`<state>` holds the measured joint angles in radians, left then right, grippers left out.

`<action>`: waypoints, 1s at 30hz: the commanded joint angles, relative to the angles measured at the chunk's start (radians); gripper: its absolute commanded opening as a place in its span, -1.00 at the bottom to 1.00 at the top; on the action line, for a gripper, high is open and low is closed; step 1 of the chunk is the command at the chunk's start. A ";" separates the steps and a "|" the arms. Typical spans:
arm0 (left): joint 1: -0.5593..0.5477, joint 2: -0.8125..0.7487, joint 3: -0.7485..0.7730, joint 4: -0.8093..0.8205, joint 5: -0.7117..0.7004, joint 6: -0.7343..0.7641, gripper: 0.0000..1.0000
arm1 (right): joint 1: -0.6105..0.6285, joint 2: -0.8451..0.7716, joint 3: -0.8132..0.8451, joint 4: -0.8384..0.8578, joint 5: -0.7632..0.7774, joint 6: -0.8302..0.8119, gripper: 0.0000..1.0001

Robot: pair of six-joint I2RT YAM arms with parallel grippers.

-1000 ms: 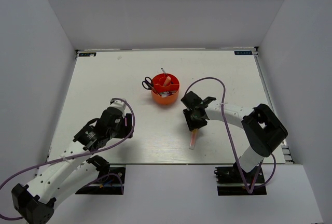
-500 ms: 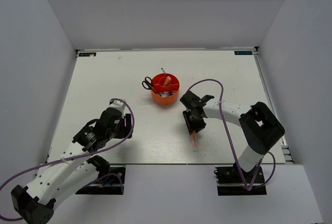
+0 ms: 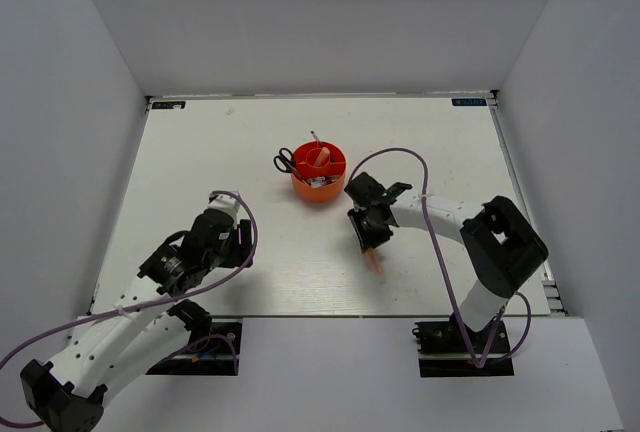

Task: Sort the stationery into containers
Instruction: Pick up the stationery from the center of the board, then place the stationery in the storage box.

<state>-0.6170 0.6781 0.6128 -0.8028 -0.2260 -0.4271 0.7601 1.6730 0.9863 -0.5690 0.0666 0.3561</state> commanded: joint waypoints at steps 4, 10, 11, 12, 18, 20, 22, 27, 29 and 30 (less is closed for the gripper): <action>0.002 -0.020 -0.013 0.004 -0.010 0.008 0.45 | -0.002 -0.186 0.018 0.150 0.102 -0.241 -1.00; 0.003 -0.023 -0.013 0.005 -0.012 0.007 0.45 | -0.001 -0.236 0.152 0.153 0.099 -0.350 -1.00; 0.002 -0.026 -0.015 0.007 -0.010 0.005 0.45 | 0.001 -0.237 0.187 0.152 0.095 -0.389 -1.00; 0.003 -0.028 -0.015 0.005 -0.009 0.007 0.45 | 0.001 -0.233 0.207 0.153 0.091 -0.399 -1.00; 0.003 -0.028 -0.019 0.013 -0.016 0.008 0.45 | -0.005 -0.187 0.405 0.210 0.067 -0.436 -1.00; 0.003 -0.025 -0.021 0.014 -0.016 0.008 0.45 | -0.004 -0.148 0.461 0.268 0.052 -0.424 -1.00; 0.003 -0.017 -0.021 0.017 -0.019 0.010 0.45 | -0.005 -0.109 0.533 0.299 0.030 -0.411 -1.00; 0.003 -0.008 -0.024 0.014 -0.027 0.011 0.45 | -0.027 0.019 0.696 0.357 -0.057 -0.362 -1.00; 0.002 -0.008 -0.024 0.013 -0.035 0.011 0.45 | -0.036 0.080 0.765 0.362 -0.111 -0.335 -1.00; 0.003 -0.006 -0.022 0.017 -0.035 0.013 0.45 | -0.044 0.093 0.782 0.380 -0.119 -0.329 -1.00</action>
<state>-0.6170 0.6724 0.5968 -0.8001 -0.2340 -0.4255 0.7372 1.7187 1.6752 -0.2768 0.0235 -0.0120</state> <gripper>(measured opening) 0.725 0.324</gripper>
